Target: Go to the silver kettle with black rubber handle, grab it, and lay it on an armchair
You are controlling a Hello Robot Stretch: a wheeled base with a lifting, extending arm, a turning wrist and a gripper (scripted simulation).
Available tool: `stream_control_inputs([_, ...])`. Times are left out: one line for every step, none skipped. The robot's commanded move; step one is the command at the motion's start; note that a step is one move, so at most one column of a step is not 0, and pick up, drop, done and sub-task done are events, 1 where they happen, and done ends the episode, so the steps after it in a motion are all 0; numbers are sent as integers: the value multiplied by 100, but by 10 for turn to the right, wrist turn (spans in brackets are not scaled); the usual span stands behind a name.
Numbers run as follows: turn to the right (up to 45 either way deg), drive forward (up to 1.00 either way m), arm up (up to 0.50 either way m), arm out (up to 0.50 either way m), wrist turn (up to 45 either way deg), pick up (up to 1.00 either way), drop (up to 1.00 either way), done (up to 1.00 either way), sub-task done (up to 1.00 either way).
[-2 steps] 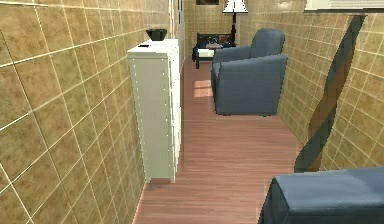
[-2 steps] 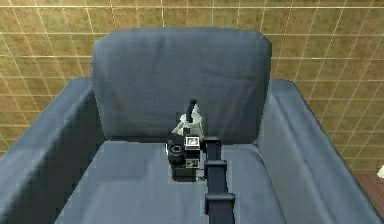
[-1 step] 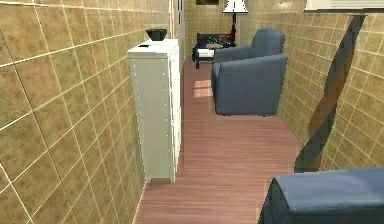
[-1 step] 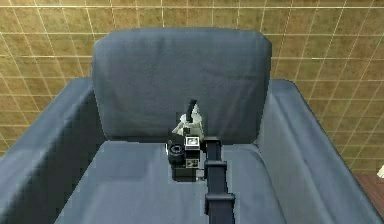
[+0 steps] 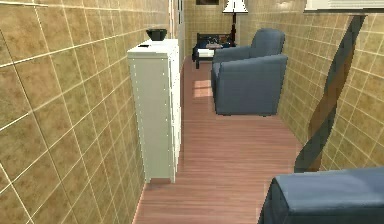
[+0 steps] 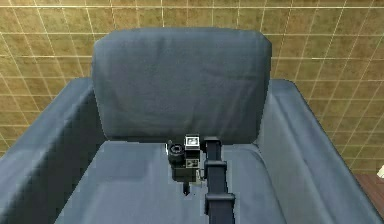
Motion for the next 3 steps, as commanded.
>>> stream_control_inputs([0,0,10,0,0,0,0,0,0])
stream_control_inputs([0,0,0,-8,0,0,0,0,0])
stream_control_inputs([0,0,0,0,0,0,0,100,0])
